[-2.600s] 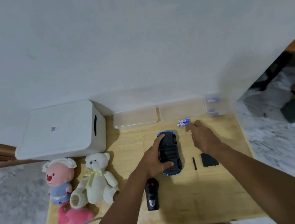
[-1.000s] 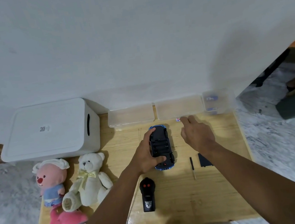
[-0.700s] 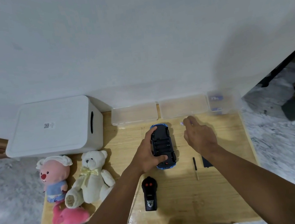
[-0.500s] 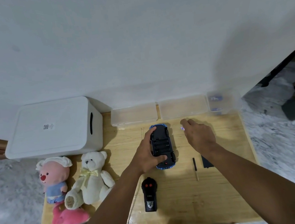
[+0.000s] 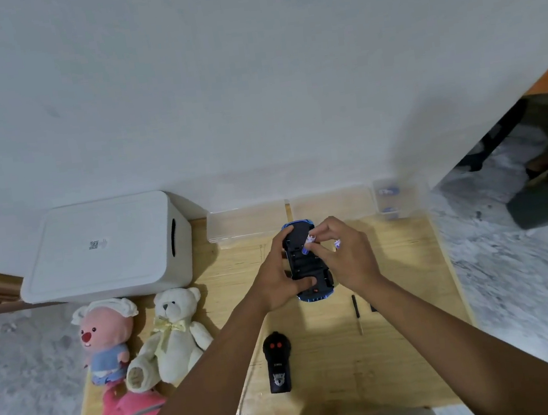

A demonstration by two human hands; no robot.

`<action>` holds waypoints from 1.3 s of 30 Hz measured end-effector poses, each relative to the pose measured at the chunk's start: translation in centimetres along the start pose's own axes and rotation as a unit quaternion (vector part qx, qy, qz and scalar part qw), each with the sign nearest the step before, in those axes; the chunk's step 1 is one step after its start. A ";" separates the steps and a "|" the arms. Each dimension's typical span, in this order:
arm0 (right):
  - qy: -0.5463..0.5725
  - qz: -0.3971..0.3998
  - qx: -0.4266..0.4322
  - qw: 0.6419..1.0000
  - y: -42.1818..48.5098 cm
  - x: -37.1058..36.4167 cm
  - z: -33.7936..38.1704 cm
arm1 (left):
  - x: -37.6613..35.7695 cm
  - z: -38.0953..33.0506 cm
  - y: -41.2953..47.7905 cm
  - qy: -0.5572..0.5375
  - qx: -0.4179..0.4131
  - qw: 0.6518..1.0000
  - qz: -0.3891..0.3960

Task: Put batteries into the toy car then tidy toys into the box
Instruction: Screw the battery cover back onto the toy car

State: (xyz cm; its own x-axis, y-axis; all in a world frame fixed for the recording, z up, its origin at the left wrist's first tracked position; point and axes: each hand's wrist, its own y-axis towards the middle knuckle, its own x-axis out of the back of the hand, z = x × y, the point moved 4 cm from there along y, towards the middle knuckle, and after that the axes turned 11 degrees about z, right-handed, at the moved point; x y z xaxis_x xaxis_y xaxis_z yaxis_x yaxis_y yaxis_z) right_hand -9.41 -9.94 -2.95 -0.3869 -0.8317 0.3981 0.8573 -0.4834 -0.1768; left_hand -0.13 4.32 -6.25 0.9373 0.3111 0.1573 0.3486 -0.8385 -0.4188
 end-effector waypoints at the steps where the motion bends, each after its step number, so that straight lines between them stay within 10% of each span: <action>1: 0.012 -0.012 -0.003 1.000 -0.2 -0.1 0.0 | 0.0 -0.5 0.0 0.001 -0.006 1.000 -0.002; 20: 0.031 -0.155 -0.061 0.985 -2.1 -0.8 2.0 | 0.7 -3.9 -2.0 0.023 -0.065 0.997 -0.032; 39: -0.186 0.015 -0.148 0.971 -0.7 1.1 3.5 | 1.0 -2.5 -3.2 0.049 -0.052 0.997 -0.017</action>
State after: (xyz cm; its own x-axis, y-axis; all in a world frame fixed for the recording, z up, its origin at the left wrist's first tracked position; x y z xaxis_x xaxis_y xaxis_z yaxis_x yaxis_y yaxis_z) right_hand -9.27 -9.59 0.83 -0.1662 -0.7177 0.6763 0.7096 -0.5633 -0.4233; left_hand -0.28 6.18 -2.51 0.9188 0.2986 0.2581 0.3726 -0.8719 -0.3178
